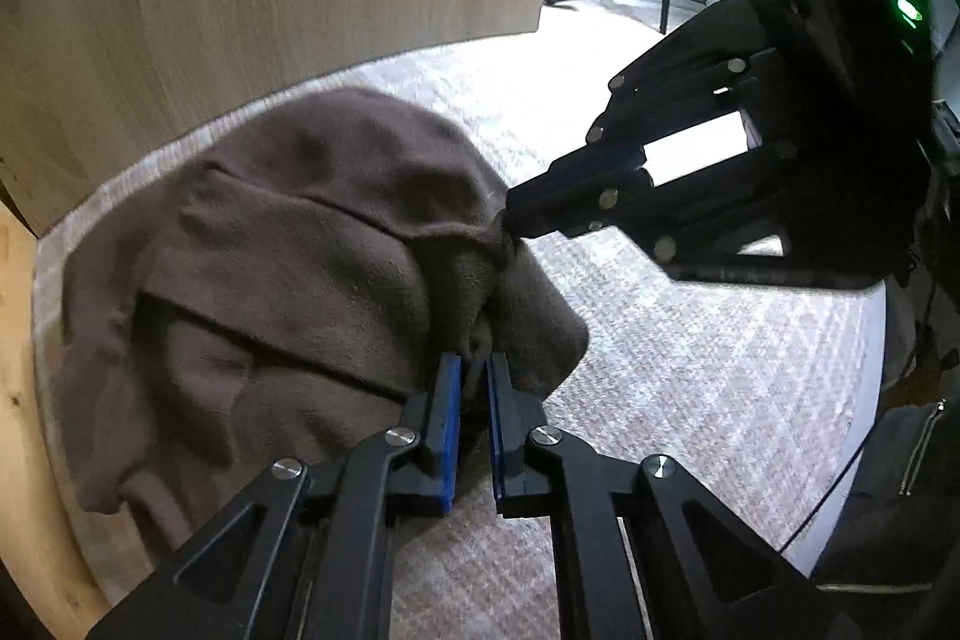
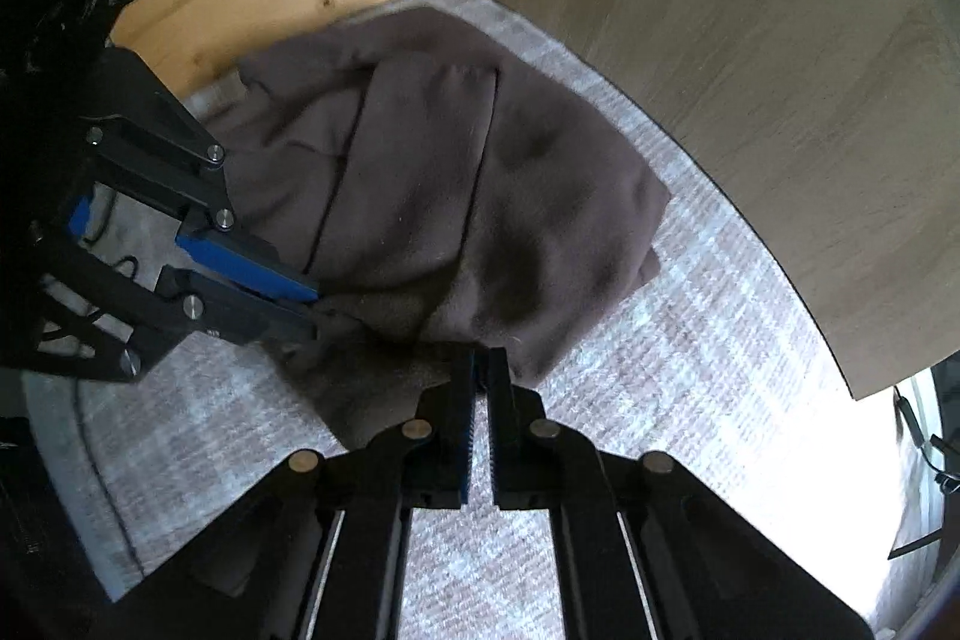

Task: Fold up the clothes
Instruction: 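Lower the fleece bundle onto the rug beside the board with both grippers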

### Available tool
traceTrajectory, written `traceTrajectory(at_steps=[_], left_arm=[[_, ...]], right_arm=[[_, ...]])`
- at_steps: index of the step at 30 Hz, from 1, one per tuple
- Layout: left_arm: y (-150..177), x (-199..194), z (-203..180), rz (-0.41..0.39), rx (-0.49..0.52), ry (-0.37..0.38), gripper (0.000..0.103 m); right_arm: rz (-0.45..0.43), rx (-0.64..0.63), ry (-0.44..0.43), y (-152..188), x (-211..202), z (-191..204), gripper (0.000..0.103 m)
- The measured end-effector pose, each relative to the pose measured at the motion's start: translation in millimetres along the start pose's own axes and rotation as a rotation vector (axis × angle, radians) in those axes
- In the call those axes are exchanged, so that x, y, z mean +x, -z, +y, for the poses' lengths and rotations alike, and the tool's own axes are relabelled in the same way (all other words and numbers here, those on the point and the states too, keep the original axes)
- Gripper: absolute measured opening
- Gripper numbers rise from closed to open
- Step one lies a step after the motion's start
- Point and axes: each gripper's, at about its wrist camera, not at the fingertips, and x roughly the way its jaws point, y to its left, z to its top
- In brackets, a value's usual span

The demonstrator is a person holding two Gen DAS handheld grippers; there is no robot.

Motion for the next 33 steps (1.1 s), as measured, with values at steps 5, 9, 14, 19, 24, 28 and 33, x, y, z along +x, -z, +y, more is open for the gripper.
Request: traceTrajectory(at_steps=[5, 9, 14, 19, 24, 28, 33], left_arm=[[10, 16, 3, 0.016, -0.041, 0.050, 0.010], [16, -4, 13, -0.023, -0.093, 0.093, 0.012], [27, -36, 28, -0.056, -0.129, 0.010, 0.012], [47, -74, 53, -0.105, -0.190, -0.094, 0.012], [68, -83, 90, -0.131, -0.260, -0.197, 0.012], [62, -56, 101, -0.126, -0.266, -0.173, 0.013], [70, -22, 95, -0.010, -0.240, -0.171, 0.016]], right_arm=[[-0.004, 0.050, 0.022, 5, -11, -10, 0.004], [-0.007, 0.090, 0.039, 9, -20, -17, 0.006], [-0.061, -0.048, -0.011, -1, -29, 17, 0.029], [0.017, -0.018, -0.064, -11, 1, 11, 0.028], [0.079, 0.000, -0.041, 15, -9, -2, 0.027], [-0.062, 0.104, -0.052, 2, -34, -14, 0.027], [-0.023, 0.147, -0.060, -2, -2, -6, 0.027]])
